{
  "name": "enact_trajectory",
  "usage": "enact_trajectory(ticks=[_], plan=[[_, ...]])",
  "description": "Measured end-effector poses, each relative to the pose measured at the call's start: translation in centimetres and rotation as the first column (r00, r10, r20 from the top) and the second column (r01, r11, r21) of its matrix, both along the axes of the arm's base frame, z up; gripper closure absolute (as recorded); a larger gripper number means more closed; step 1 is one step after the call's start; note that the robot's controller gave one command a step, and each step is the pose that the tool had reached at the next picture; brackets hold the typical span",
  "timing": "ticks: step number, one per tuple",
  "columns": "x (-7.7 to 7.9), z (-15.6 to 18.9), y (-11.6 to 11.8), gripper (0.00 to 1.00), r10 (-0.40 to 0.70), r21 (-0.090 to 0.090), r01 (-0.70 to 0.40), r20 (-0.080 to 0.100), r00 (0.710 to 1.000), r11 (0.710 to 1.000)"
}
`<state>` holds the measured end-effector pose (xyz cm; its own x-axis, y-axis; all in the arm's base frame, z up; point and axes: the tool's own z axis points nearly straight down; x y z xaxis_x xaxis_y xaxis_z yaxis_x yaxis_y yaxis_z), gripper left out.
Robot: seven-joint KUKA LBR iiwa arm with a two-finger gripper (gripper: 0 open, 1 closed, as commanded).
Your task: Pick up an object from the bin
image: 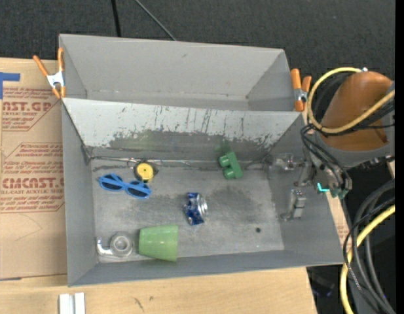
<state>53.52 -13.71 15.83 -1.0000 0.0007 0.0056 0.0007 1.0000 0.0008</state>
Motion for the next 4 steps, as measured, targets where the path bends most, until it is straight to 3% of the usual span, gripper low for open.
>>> enact_trajectory(ticks=[1, 2, 3, 4], plan=[[4.5, -9.1, 5.9, 0.00, -0.199, 0.002, 0.199, 0.005, 0.980, 0.980], [5.6, -5.8, 10.8, 0.00, -0.368, 0.002, 0.368, 0.008, 0.930, 0.930], [5.4, -4.7, 13.2, 0.00, -0.690, 0.000, 0.690, 0.007, 0.723, 0.723], [3.9, -9.0, 13.4, 0.00, -0.792, -0.002, 0.792, 0.005, 0.611, 0.611]])
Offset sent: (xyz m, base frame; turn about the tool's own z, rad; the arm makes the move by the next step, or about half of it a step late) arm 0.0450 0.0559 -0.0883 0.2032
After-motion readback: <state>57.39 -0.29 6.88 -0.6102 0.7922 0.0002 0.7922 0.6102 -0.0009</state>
